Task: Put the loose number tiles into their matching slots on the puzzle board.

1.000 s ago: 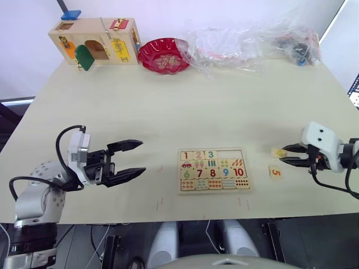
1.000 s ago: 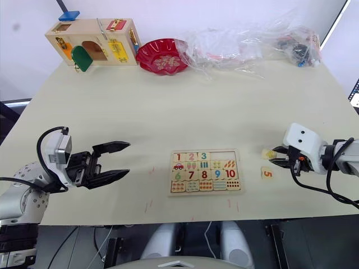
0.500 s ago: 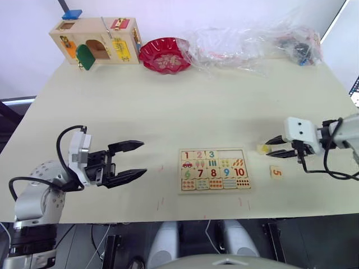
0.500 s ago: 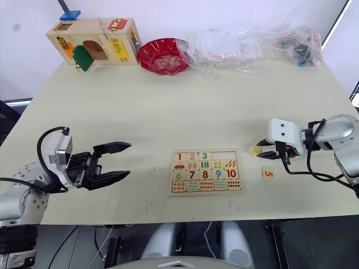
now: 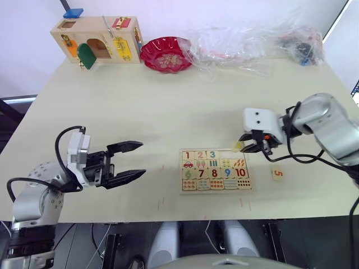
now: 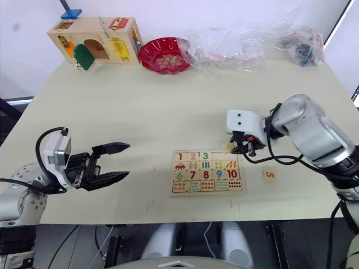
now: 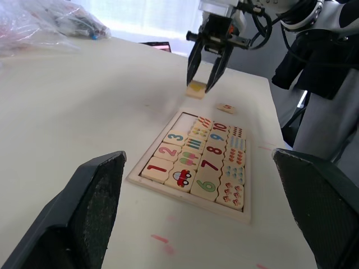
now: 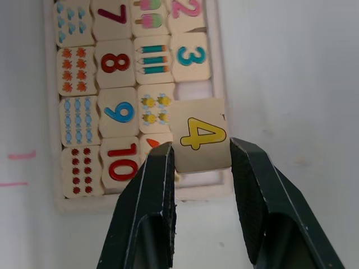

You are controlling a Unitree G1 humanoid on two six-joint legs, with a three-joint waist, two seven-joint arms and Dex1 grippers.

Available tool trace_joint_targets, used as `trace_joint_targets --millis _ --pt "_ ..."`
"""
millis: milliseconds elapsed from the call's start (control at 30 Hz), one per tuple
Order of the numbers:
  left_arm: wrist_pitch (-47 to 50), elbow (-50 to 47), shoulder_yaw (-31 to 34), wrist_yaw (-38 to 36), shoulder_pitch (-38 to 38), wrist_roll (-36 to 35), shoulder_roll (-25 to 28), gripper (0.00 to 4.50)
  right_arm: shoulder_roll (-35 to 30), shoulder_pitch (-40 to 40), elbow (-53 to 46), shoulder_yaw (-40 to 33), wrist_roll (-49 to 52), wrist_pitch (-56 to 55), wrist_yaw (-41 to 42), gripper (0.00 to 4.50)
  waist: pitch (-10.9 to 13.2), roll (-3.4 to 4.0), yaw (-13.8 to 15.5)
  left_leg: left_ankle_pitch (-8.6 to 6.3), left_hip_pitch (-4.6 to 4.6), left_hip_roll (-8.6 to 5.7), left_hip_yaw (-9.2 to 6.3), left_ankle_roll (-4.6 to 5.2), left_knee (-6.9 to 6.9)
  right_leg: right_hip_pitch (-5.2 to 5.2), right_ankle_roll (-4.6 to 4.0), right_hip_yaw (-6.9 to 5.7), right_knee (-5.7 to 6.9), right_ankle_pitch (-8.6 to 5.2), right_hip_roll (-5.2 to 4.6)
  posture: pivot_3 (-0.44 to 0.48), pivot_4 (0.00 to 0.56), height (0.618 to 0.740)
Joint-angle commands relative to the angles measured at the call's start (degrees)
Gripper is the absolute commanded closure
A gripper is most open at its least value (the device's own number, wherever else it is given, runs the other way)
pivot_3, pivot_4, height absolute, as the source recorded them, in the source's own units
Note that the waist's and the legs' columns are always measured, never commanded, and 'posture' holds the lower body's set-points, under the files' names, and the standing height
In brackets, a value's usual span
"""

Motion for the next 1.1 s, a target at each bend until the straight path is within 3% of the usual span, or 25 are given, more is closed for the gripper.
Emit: trace_joint_targets --millis 33,633,1100 --pt "-0.38 -1.04 2.26 -0.66 0.42 -1.56 0.94 0.0 1.3 -2.08 1.26 2.11 -2.77 -0.63 -0.79 3.64 0.0 0.0 -0.03 0.0 -0.02 0.0 -0.03 0.0 0.0 -0.02 0.0 -0.02 0.01 0.0 0.0 0.0 0.15 0.74" --pt "-1.36 -1.11 2.78 -0.77 2.46 -1.11 0.83 0.0 8.19 -4.63 8.03 7.55 -9.13 -2.69 -1.08 3.64 0.0 0.0 -0.2 0.01 -0.61 -0.04 -0.13 -0.01 0.14 -0.56 -0.01 -0.13 0.13 0.02 0.06 0.0 0.15 0.74" --pt "-1.53 -1.57 2.55 -0.4 2.88 -1.05 0.8 0.0 8.66 -3.91 6.98 7.87 -9.96 -0.82 -1.14 3.64 0.0 0.0 -0.21 0.01 -0.62 -0.05 -0.14 -0.01 0.15 -0.56 -0.01 -0.13 0.15 0.02 0.07 0.0 0.15 0.74"
